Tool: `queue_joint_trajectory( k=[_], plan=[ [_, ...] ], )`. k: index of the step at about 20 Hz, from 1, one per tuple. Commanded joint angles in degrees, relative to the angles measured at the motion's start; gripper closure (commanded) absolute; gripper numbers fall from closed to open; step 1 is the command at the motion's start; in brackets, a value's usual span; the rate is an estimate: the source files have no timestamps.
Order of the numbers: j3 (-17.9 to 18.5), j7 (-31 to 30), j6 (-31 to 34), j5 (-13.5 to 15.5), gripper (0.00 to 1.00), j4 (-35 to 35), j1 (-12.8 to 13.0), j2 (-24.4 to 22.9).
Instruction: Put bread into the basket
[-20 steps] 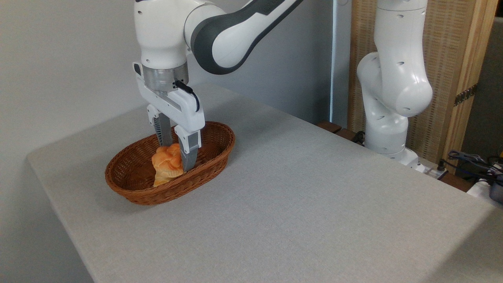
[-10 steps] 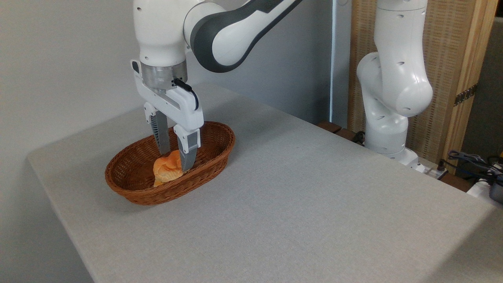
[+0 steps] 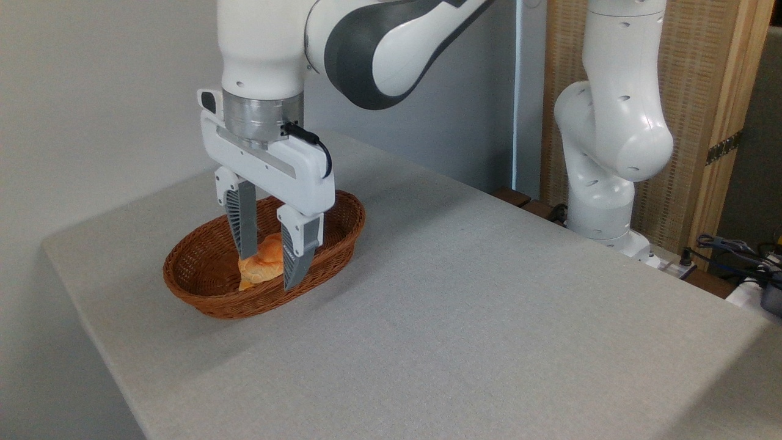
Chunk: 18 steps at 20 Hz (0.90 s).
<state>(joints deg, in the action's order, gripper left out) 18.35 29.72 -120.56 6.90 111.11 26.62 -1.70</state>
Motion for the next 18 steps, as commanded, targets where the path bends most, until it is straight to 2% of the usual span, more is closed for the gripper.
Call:
queue_joint_trajectory(
  k=[1, 8, 14, 18],
  plan=[
    [1.9, 5.7, 0.0, 0.0, 0.00, 0.0, 0.4, 0.1],
    [6.4, 13.2, 2.9, 0.0, 0.00, 0.0, 0.4, 0.1],
    [7.2, 13.7, 4.5, 0.0, 0.00, -0.1, 0.4, -0.1],
    [7.8, 13.7, 5.3, -3.9, 0.00, -0.1, 0.5, -0.4]
  ],
)
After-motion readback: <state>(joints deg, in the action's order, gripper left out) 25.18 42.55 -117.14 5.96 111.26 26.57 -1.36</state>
